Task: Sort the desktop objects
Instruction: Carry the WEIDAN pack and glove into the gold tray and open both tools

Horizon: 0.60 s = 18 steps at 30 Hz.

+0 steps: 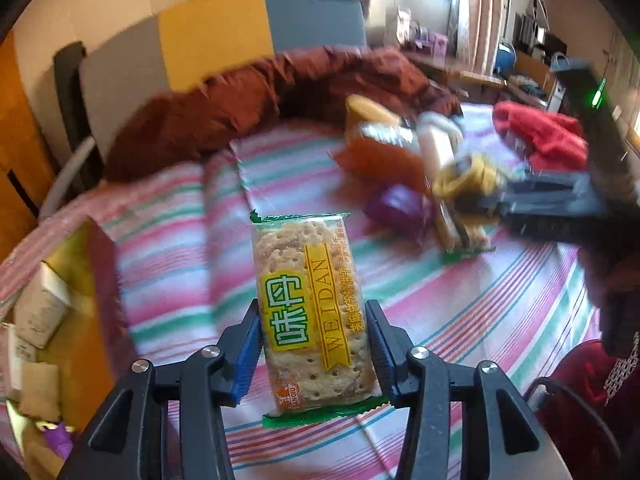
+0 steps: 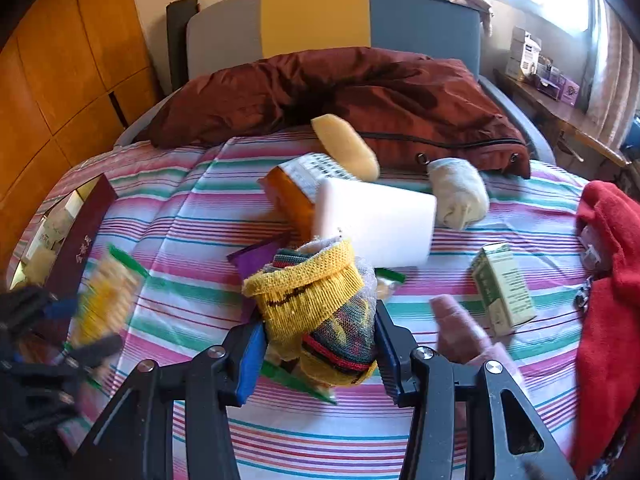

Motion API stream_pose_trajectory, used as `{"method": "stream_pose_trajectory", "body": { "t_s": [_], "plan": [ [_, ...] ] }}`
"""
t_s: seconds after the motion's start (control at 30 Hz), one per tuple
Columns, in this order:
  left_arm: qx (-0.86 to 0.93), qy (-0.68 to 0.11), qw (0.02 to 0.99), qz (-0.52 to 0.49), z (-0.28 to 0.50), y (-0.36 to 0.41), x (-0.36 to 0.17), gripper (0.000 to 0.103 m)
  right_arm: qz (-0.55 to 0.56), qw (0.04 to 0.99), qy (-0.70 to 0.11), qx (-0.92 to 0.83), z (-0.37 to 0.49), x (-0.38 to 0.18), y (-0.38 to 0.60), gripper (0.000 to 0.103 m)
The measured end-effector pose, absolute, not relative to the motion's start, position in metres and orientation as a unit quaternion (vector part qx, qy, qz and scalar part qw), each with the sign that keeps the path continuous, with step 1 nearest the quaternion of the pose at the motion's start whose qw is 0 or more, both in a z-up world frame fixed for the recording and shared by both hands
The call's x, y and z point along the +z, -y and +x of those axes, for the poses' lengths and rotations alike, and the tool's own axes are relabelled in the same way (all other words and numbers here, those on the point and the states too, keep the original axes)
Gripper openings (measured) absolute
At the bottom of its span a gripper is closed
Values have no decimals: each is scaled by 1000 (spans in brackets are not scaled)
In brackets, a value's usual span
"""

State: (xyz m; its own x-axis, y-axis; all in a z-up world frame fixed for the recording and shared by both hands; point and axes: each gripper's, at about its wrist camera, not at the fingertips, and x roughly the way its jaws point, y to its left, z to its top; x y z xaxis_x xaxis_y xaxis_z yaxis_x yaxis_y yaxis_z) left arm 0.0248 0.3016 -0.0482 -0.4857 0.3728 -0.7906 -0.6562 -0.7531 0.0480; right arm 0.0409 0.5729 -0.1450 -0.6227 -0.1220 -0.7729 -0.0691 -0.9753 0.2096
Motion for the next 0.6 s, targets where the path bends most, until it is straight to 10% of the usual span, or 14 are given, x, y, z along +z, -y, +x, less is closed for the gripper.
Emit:
{"method": "stream_pose_trajectory", "body": {
  "t_s": [0.6],
  "plan": [
    [893, -81, 219, -384, -4, -193, -7, 49, 417, 110, 129, -893, 48, -109, -477, 49]
  ]
}}
